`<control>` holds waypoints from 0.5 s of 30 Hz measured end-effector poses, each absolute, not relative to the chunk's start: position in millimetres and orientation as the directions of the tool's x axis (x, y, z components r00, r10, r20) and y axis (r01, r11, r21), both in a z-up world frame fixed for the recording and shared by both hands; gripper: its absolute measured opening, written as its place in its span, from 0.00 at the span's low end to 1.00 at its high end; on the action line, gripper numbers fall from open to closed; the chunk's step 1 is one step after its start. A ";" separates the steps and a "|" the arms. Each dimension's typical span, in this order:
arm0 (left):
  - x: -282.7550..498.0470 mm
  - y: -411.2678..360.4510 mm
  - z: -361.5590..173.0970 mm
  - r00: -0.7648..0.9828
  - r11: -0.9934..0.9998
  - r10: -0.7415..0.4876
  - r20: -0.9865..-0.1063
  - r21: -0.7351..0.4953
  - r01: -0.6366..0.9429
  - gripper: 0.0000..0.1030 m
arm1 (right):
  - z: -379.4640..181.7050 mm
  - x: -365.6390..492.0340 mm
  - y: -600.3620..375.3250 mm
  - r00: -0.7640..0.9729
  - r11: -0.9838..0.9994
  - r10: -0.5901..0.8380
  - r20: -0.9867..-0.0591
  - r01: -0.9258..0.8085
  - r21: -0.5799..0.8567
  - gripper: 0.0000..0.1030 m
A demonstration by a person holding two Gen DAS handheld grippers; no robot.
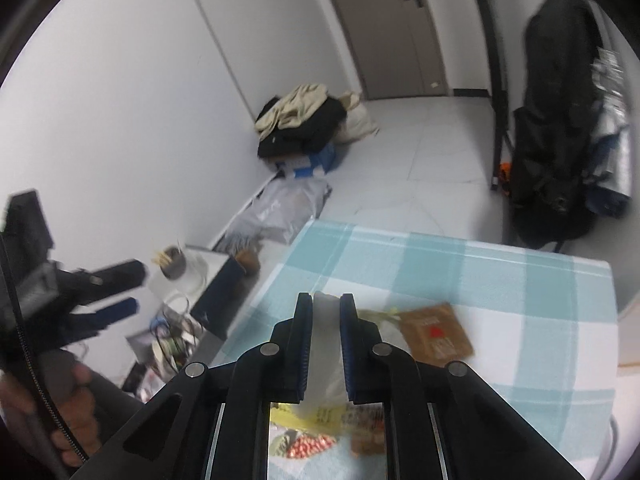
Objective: Collect trash
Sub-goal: 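Lower the left gripper onto the white tissue and close on it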
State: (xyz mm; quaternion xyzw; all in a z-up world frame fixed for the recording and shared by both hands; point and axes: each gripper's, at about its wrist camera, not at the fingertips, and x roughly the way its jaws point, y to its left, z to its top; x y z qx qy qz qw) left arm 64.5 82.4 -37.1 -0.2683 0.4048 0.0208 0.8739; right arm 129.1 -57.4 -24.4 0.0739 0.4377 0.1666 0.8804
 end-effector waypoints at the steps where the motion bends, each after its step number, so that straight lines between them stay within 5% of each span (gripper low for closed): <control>1: 66.4 76.2 -37.3 0.668 0.866 -0.182 -0.721 -0.440 -0.238 0.99 | -21.0 125.8 -62.8 0.569 0.933 0.359 -0.740 -0.225 0.280 0.12; 15: 102.4 -18.5 -43.7 0.524 0.958 -0.284 -0.803 -0.258 0.123 0.99 | -18.4 72.1 -151.6 0.597 0.945 0.321 -0.735 -0.154 0.287 0.12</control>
